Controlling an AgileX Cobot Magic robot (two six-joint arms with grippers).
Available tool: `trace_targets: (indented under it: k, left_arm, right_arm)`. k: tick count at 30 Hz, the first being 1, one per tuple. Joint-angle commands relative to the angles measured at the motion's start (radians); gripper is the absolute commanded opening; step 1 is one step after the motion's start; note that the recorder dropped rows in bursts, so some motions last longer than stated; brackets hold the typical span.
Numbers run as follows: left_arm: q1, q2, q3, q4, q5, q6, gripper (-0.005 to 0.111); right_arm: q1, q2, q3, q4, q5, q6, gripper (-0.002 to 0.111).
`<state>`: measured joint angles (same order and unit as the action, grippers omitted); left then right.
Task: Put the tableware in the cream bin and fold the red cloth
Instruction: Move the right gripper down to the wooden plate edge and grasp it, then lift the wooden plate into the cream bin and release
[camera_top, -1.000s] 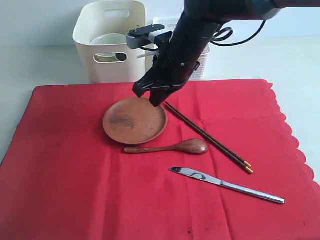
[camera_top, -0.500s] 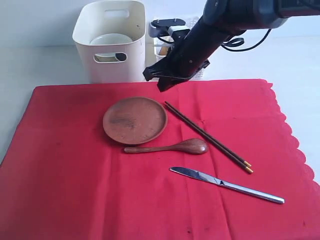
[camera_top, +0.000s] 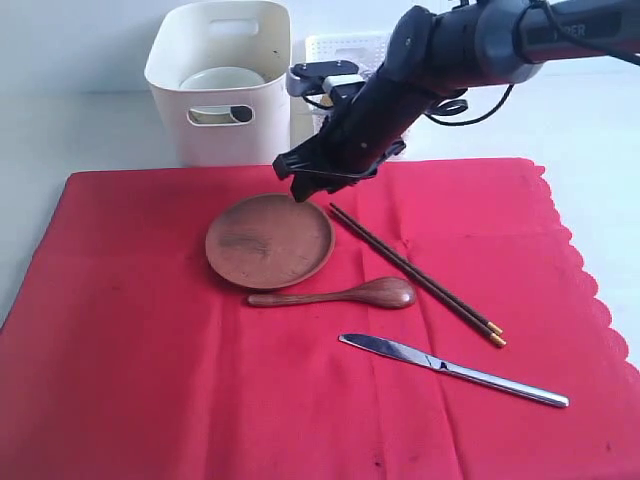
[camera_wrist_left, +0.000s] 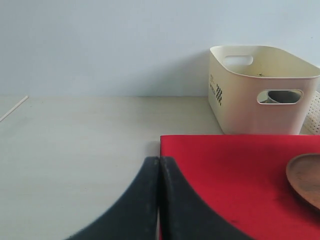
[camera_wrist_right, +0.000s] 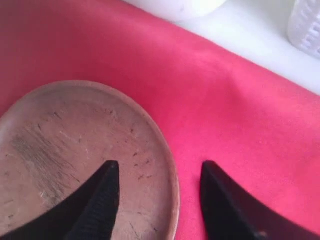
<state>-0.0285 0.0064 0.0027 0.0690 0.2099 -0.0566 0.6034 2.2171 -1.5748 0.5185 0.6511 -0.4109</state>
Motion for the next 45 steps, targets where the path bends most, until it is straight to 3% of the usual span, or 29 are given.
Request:
trace_targets:
  k: [1,11,18,24,29,37,45]
  left_arm:
    - [-0.004,-0.006,-0.003,-0.002,-0.003,0.001,0.001]
    - [-0.004,-0.006,-0.003,-0.002,-0.003,0.001,0.001]
    - [-0.004,-0.006,-0.003,-0.002,-0.003,0.001,0.001]
    - [-0.004,-0.006,-0.003,-0.002,-0.003,0.001,0.001]
    - [-0.004,-0.006,-0.003,-0.002,-0.003,0.001,0.001]
    - [-0.004,-0.006,-0.003,-0.002,-0.003,0.001,0.001]
    - [-0.004,-0.006,-0.003,-0.002,-0.003,0.001,0.001]
  right_arm:
    - [0.002,0.021,0.003,0.021,0.01,-0.056,0.049]
    - [0.002,0.065,0.003,0.198,0.017,-0.286,0.045]
    - [0.002,0.065,0.003,0.223,0.021,-0.311,0.015]
    - [0.002,0.065,0.003,0.223,0.036,-0.311,0.0]
    - [0.002,0.065,0.003,0.223,0.032,-0.231,0.002]
    - [0.002,0.065,0.003,0.223,0.084,-0.168,0.031]
    - [0.002,0.065,0.003,0.212,0.159,-0.172,0.033]
